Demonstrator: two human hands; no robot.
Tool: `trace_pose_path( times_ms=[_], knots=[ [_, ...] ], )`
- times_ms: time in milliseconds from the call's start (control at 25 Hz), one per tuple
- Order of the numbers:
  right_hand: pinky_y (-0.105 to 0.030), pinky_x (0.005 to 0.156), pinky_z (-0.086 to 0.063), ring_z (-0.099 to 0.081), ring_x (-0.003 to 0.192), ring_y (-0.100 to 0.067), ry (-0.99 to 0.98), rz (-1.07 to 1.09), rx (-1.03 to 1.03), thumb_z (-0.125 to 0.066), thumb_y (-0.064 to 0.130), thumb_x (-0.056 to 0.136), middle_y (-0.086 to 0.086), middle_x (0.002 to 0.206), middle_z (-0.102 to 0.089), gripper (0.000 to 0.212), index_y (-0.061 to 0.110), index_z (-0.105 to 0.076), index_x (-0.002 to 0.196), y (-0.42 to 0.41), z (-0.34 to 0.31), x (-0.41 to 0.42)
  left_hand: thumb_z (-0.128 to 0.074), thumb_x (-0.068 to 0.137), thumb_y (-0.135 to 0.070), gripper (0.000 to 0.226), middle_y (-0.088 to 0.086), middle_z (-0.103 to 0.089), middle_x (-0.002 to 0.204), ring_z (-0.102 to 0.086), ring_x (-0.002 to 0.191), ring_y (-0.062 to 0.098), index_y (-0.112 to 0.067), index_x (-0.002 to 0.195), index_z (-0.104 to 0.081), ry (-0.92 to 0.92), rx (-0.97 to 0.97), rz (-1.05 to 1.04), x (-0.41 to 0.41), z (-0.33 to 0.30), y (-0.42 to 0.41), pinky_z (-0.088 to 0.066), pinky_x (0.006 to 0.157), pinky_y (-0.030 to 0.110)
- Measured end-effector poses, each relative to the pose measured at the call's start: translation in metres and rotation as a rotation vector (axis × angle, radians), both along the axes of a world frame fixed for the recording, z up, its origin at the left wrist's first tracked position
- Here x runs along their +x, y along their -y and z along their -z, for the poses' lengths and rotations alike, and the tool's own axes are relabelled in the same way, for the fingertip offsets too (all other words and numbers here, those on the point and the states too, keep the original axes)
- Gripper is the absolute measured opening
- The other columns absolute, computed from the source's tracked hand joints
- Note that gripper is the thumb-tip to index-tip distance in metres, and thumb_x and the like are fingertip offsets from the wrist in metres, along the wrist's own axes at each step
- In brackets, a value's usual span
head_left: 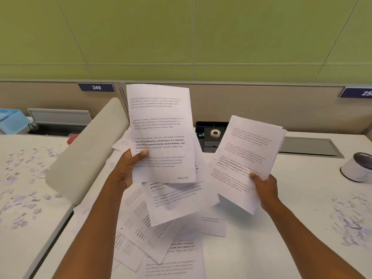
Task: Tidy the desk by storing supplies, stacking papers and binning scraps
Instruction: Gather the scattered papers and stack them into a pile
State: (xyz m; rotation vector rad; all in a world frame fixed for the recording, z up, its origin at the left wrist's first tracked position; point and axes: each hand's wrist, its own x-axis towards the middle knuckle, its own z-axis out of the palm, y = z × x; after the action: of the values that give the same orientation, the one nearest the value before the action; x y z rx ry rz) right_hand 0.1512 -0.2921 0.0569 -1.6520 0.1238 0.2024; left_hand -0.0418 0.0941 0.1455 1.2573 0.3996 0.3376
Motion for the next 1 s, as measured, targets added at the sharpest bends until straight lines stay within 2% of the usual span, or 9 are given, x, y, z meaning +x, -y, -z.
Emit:
trace_pose_path(
  times_ms=[120,280,360,520,600,720,800,920,1000],
  knots=[
    [-0.046,0.083,-0.059,-0.072,0.091,-0.031,-0.032,-0.159,0.040,-0.072,0.017,0.088,-0.009,0.106,-0.074,0.028,0.010,-0.066,0.115,-0.011,-0.004,-0.012,-0.088,0.070,-0.034,0.062,0.011,-0.070,0.125,-0.069,0.111,0.031,-0.017,0.126,-0.066,-0.044,-0.030,0.075,0.005,0.004,0.017,-0.060,0.079,0.044],
    [-0.032,0.065,-0.059,-0.075,0.084,-0.025,-0.094,-0.339,0.167,-0.073,0.013,0.085,-0.007,0.098,-0.077,0.028,0.008,-0.068,0.112,-0.033,-0.019,-0.028,-0.078,0.082,-0.020,0.040,0.014,-0.073,0.117,-0.072,0.103,0.032,-0.012,0.120,-0.068,-0.188,0.000,0.097,0.018,0.014,0.046,-0.061,0.077,0.042],
    [-0.035,0.068,-0.059,-0.074,0.089,-0.030,-0.113,-0.423,0.214,-0.074,0.015,0.085,-0.011,0.104,-0.076,0.032,0.008,-0.067,0.115,-0.041,-0.027,-0.032,-0.077,0.084,-0.018,0.034,0.016,-0.075,0.110,-0.073,0.098,0.034,-0.010,0.116,-0.069,-0.265,0.043,0.084,0.026,0.019,0.057,-0.062,0.075,0.043],
    [-0.040,0.078,-0.059,-0.072,0.098,-0.032,-0.132,-0.520,0.277,-0.071,0.031,0.082,-0.012,0.110,-0.074,0.043,0.010,-0.067,0.119,-0.044,-0.038,-0.039,-0.077,0.085,-0.015,0.022,0.016,-0.076,0.103,-0.076,0.078,0.025,-0.011,0.105,-0.071,-0.316,0.044,0.030,0.037,0.024,0.069,-0.061,0.060,0.035],
    [-0.038,0.075,-0.060,-0.073,0.096,-0.028,-0.159,-0.494,0.268,-0.067,0.040,0.084,-0.009,0.108,-0.075,0.043,0.013,-0.067,0.117,-0.040,-0.040,-0.040,-0.075,0.087,-0.015,0.026,0.016,-0.076,0.104,-0.075,0.082,0.029,-0.010,0.111,-0.069,-0.326,0.002,0.045,0.040,0.026,0.074,-0.061,0.061,0.037],
    [-0.037,0.081,-0.059,-0.073,0.099,-0.023,-0.163,-0.460,0.243,-0.060,0.055,0.085,-0.002,0.109,-0.076,0.049,0.018,-0.066,0.117,-0.032,-0.041,-0.038,-0.075,0.088,-0.017,0.029,0.013,-0.077,0.103,-0.075,0.087,0.031,-0.012,0.115,-0.068,-0.330,-0.032,0.090,0.043,0.031,0.087,-0.061,0.064,0.040],
    [-0.033,0.081,-0.059,-0.072,0.101,-0.020,-0.126,-0.470,0.245,-0.070,0.065,0.074,-0.001,0.111,-0.075,0.063,0.018,-0.067,0.117,-0.025,-0.043,-0.038,-0.077,0.086,-0.016,0.034,0.013,-0.076,0.107,-0.075,0.093,0.032,-0.011,0.117,-0.067,-0.305,-0.017,0.122,0.048,0.033,0.098,-0.062,0.072,0.045],
    [-0.038,0.085,-0.059,-0.071,0.104,-0.027,-0.064,-0.467,0.246,-0.087,0.053,0.058,-0.007,0.113,-0.074,0.076,0.012,-0.067,0.118,-0.010,-0.044,-0.035,-0.082,0.080,-0.013,0.050,0.014,-0.073,0.115,-0.072,0.101,0.035,-0.009,0.125,-0.059,-0.270,0.048,0.114,0.062,0.033,0.121,-0.058,0.087,0.054],
    [-0.043,0.089,-0.058,-0.071,0.103,-0.028,-0.021,-0.421,0.214,-0.088,0.038,0.061,-0.009,0.112,-0.074,0.066,0.009,-0.067,0.117,0.002,-0.044,-0.029,-0.083,0.079,-0.015,0.056,0.010,-0.072,0.117,-0.071,0.102,0.033,-0.013,0.128,-0.056,-0.243,0.088,0.098,0.072,0.030,0.137,-0.058,0.088,0.054]
  ],
)
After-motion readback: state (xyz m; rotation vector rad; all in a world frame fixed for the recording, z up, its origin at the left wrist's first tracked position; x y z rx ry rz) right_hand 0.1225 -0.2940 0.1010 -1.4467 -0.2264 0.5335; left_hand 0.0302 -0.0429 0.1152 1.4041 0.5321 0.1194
